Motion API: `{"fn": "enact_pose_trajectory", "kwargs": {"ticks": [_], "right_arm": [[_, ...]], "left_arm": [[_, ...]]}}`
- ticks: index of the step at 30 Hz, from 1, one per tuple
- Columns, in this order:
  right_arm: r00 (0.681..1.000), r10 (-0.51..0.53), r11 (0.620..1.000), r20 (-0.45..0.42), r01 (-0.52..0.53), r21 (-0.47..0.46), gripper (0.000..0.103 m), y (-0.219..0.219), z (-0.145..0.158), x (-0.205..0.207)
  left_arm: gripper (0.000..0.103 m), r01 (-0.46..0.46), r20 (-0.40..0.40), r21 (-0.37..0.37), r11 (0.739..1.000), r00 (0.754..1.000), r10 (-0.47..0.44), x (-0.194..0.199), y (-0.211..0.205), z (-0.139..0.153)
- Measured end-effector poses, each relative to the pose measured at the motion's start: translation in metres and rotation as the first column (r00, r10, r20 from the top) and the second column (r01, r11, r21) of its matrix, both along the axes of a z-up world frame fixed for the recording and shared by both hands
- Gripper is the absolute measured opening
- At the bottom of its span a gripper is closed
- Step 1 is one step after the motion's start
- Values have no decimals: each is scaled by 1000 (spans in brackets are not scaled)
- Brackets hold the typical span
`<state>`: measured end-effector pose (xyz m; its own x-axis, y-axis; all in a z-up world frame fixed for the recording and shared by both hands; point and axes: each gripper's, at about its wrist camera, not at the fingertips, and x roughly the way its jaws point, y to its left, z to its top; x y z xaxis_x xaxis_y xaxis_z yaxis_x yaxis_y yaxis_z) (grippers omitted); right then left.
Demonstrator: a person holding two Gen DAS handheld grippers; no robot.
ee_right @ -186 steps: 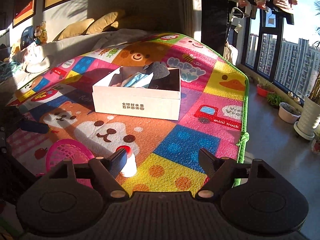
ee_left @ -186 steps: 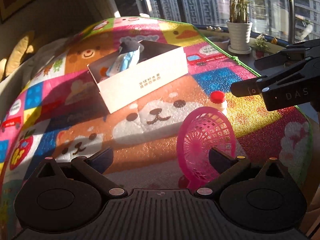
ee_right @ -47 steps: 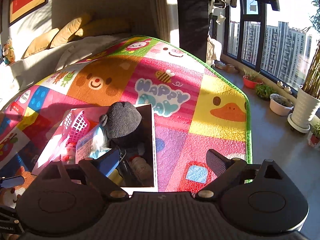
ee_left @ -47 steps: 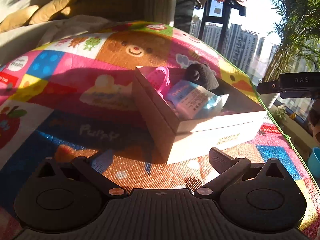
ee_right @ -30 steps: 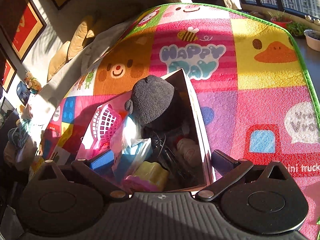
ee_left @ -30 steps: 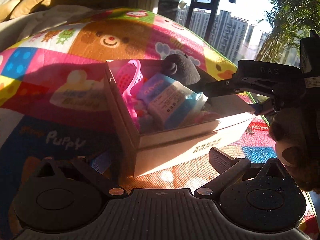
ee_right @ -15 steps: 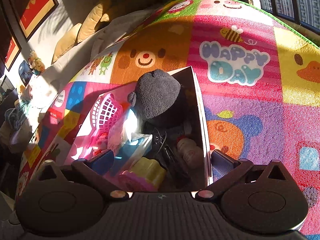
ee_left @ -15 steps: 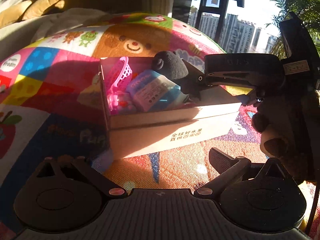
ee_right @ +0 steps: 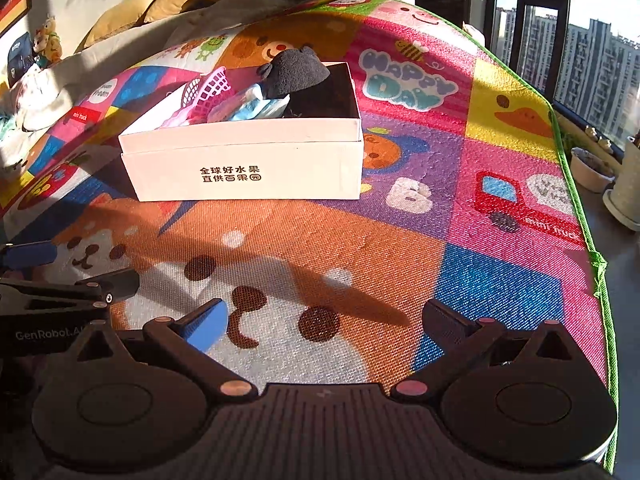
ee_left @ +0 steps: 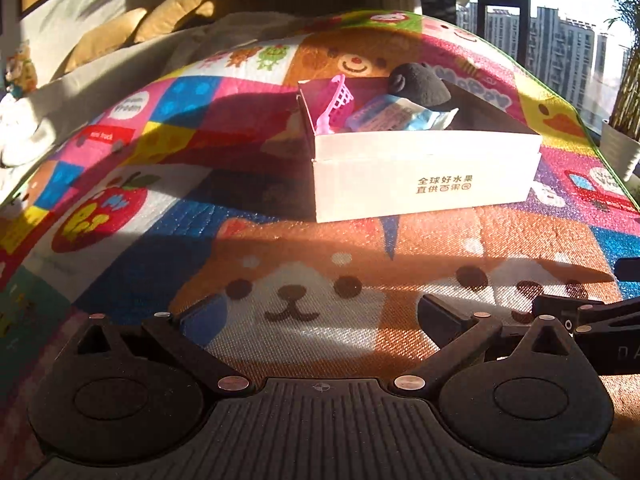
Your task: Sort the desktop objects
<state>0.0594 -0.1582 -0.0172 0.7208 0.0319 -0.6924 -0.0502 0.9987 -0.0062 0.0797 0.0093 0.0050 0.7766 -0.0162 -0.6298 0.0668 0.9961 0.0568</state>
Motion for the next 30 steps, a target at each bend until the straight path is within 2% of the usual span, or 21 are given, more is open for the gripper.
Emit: {"fn": "enact_pose_trajectory", "kwargs": {"ticks": [5, 12, 30], "right_arm": [[1000, 2, 1000, 17, -3, 20, 103, -8, -2, 9], [997, -34, 999, 70, 33, 17, 103, -7, -7, 10], [997, -35, 999, 71, 34, 20, 103, -7, -8, 10]], "left_arm": [[103, -43, -17, -37, 998, 999, 42, 4, 4, -2], [103, -42, -16, -35, 998, 999, 42, 3, 3, -3], [103, -41, -18, -39, 998, 999, 41, 3, 3, -3]]}}
